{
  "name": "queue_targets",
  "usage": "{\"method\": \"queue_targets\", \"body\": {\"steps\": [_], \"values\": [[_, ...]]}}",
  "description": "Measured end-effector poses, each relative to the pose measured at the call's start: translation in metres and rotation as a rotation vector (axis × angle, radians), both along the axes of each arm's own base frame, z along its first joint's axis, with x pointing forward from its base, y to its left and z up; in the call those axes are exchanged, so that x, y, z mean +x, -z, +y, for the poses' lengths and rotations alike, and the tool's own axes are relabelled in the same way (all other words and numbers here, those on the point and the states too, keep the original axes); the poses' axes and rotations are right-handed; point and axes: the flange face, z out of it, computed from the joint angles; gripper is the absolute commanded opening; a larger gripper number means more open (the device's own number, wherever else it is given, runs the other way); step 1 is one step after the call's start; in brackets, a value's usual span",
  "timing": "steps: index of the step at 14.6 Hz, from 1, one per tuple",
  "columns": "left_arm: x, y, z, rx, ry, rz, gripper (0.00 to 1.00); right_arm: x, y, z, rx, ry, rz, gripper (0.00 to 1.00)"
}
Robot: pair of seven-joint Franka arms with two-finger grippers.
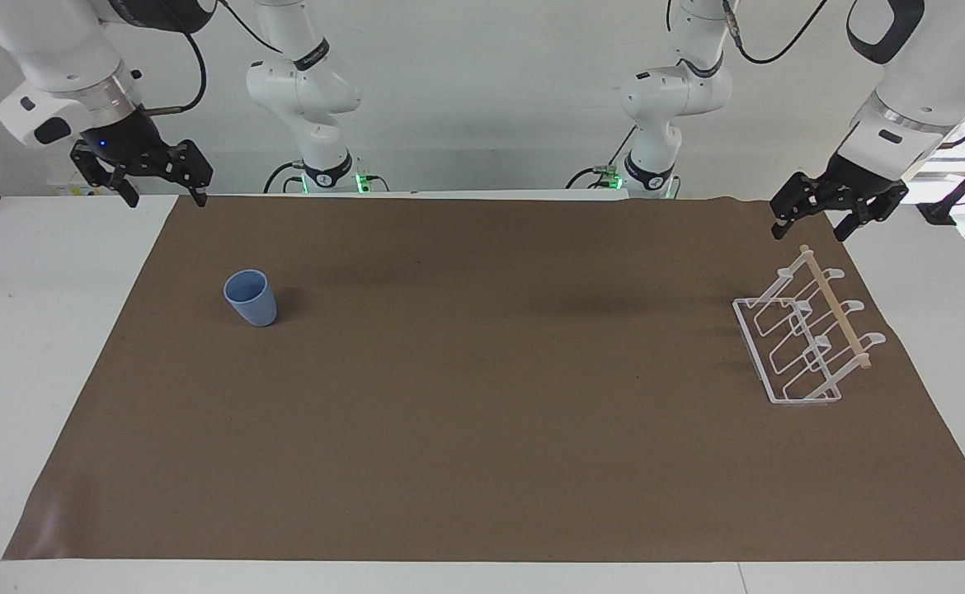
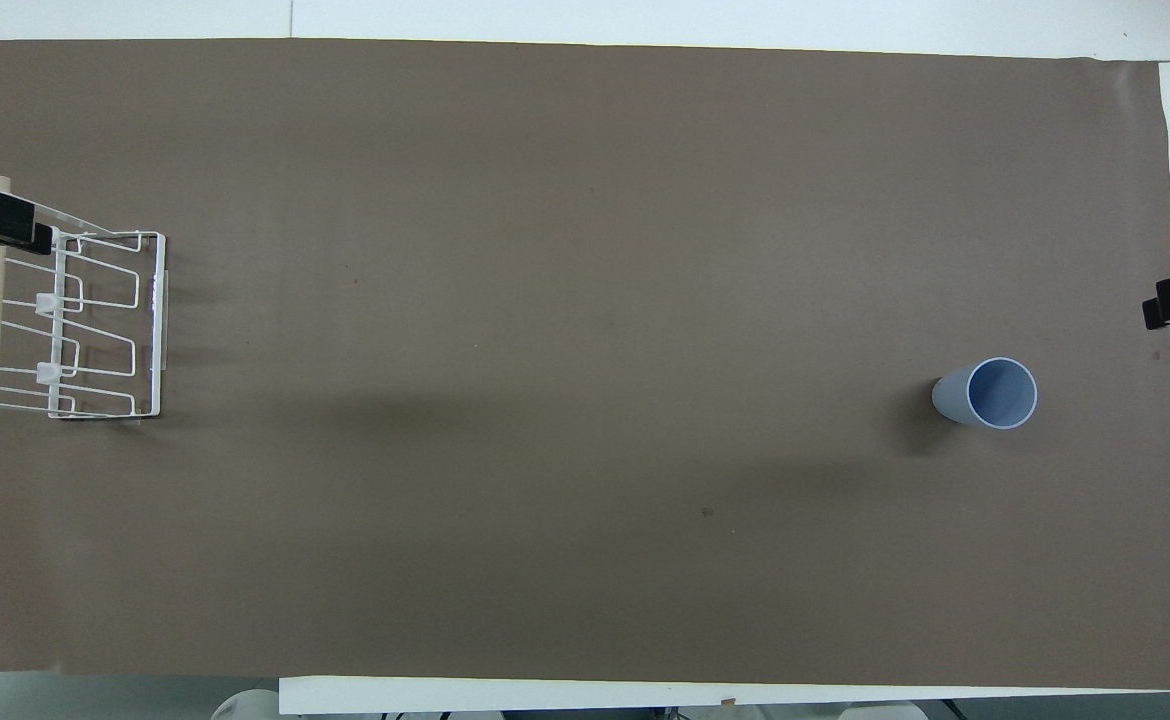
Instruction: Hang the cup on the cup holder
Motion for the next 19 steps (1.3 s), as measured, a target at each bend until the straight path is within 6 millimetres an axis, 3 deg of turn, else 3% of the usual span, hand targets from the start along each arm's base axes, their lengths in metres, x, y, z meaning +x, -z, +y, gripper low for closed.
{"method": "queue_targets", "body": {"steps": [3,5,7,12,14,17,19], "values": [[0.000,0.000,0.000,0.000,0.000,0.000,1.00,-0.007,0.018,-0.002,0.006,-0.018,0.031,1.00],[0.000,0.000,0.000,0.000,0.000,0.000,1.00,-0.009,0.044,-0.008,0.003,-0.040,-0.011,1.00],[0.000,0.000,0.000,0.000,0.000,0.000,0.99,-0.010,0.083,-0.011,0.004,-0.061,-0.040,1.00],[0.000,0.000,0.000,0.000,0.000,0.000,1.00,-0.010,0.209,-0.009,0.017,-0.175,-0.030,1.00],[0.000,0.000,0.000,0.000,0.000,0.000,1.00,-0.013,0.240,-0.016,0.029,-0.234,-0.001,1.00],[0.000,0.000,0.000,0.000,0.000,0.000,1.00,-0.017,0.252,-0.039,0.081,-0.301,0.007,1.00],[0.000,0.000,0.000,0.000,0.000,0.000,1.00,-0.019,0.254,-0.045,0.095,-0.306,0.006,1.00]]}}
